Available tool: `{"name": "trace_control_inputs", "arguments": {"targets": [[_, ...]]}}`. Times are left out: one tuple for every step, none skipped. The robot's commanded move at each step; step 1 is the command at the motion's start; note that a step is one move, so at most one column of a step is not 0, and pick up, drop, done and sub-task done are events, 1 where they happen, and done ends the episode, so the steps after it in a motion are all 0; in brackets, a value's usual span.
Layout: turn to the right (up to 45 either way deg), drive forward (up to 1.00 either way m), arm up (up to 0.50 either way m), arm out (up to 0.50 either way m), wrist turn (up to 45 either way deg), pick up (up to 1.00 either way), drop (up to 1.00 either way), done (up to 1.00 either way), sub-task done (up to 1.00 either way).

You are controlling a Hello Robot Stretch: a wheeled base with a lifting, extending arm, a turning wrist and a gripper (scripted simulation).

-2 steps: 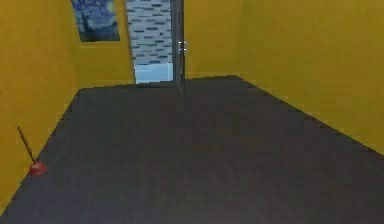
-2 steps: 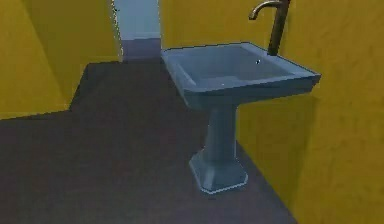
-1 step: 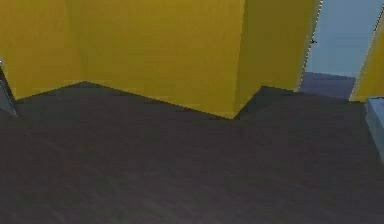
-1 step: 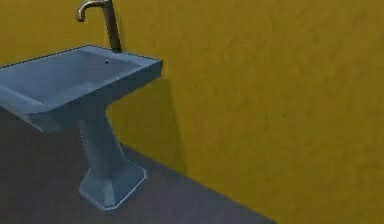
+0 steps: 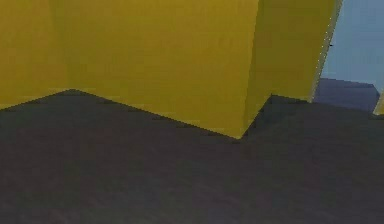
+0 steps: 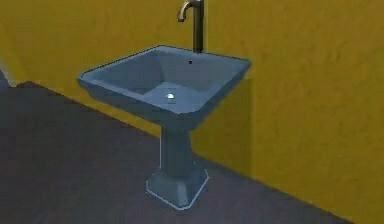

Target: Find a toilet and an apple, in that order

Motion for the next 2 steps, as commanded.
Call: {"name": "trace_control_inputs", "arguments": {"targets": [[30.0, 0.0, 0.0, 0.0, 0.0, 0.0, 0.0, 0.0, 0.0], [0.0, 0.95, 0.0, 0.0, 0.0, 0.0, 0.0, 0.0, 0.0]]}}
